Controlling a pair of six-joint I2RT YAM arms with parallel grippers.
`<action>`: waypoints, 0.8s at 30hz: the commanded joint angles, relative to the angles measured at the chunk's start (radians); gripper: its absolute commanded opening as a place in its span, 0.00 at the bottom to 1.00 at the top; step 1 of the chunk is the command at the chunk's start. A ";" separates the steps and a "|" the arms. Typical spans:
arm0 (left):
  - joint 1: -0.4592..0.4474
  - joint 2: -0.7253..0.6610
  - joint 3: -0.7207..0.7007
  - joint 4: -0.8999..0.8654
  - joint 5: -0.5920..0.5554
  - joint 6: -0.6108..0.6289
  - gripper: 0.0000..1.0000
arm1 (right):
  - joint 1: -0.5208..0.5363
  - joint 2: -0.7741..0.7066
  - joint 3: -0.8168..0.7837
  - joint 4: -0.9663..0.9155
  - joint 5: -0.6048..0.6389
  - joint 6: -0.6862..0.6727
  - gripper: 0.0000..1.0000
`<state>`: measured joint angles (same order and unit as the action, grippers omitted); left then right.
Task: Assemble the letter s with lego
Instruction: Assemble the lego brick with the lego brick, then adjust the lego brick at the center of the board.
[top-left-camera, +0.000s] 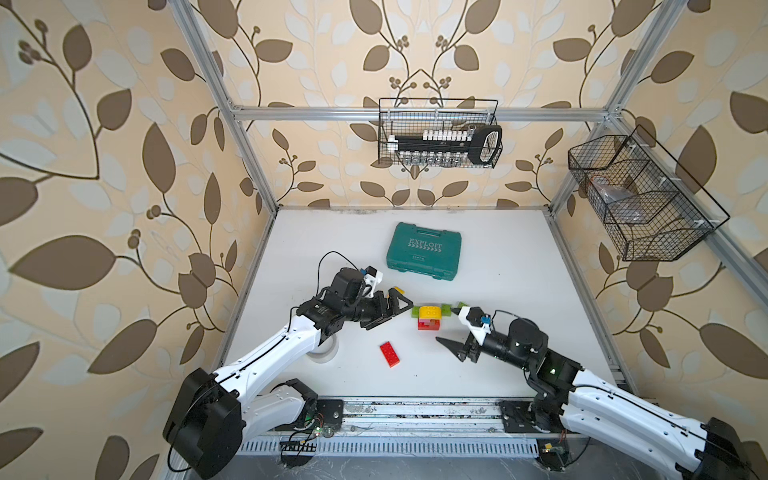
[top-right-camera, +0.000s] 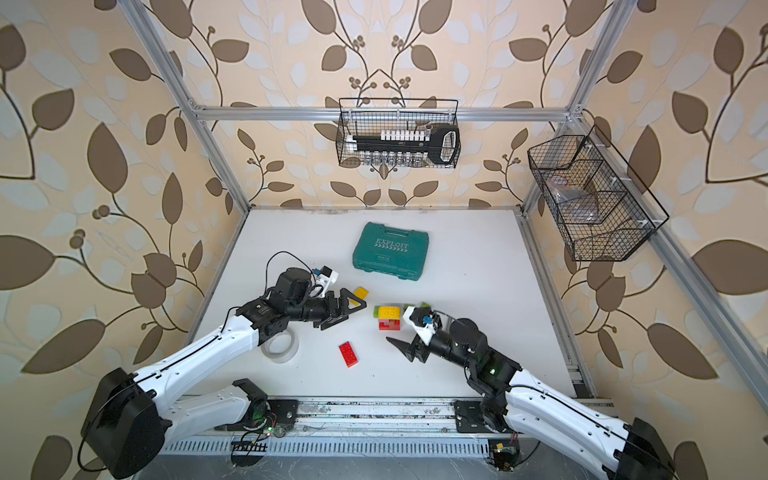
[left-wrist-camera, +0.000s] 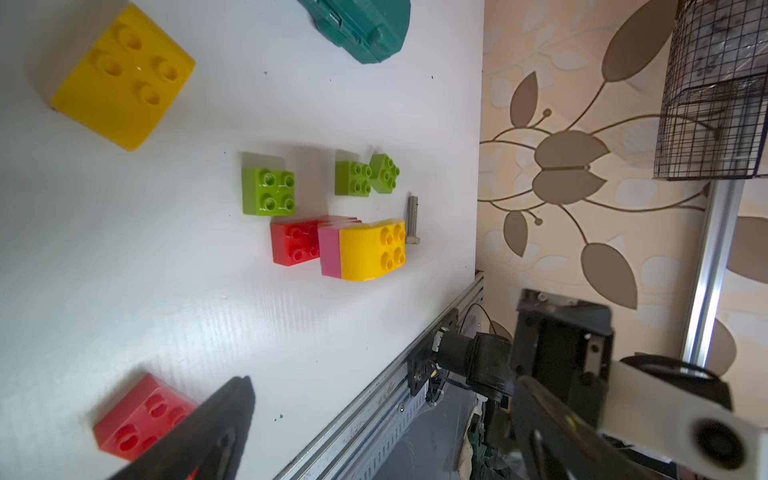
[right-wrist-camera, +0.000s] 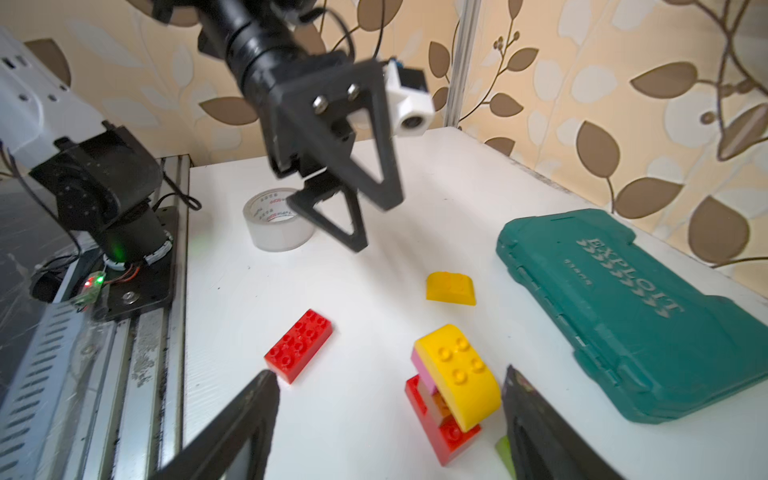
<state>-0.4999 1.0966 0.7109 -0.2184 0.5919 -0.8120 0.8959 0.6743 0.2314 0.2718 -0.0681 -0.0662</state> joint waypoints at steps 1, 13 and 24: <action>0.029 -0.027 0.083 -0.118 -0.025 0.091 0.99 | 0.105 0.035 -0.048 0.147 0.286 0.072 0.81; 0.072 0.025 0.129 -0.141 -0.029 0.111 0.99 | 0.123 0.391 -0.092 0.392 0.465 0.066 0.87; 0.091 0.060 0.127 -0.127 -0.017 0.116 0.99 | -0.019 0.705 -0.042 0.607 0.216 0.021 0.87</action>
<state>-0.4232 1.1549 0.8104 -0.3496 0.5682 -0.7261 0.8852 1.3315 0.1585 0.7788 0.2230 -0.0254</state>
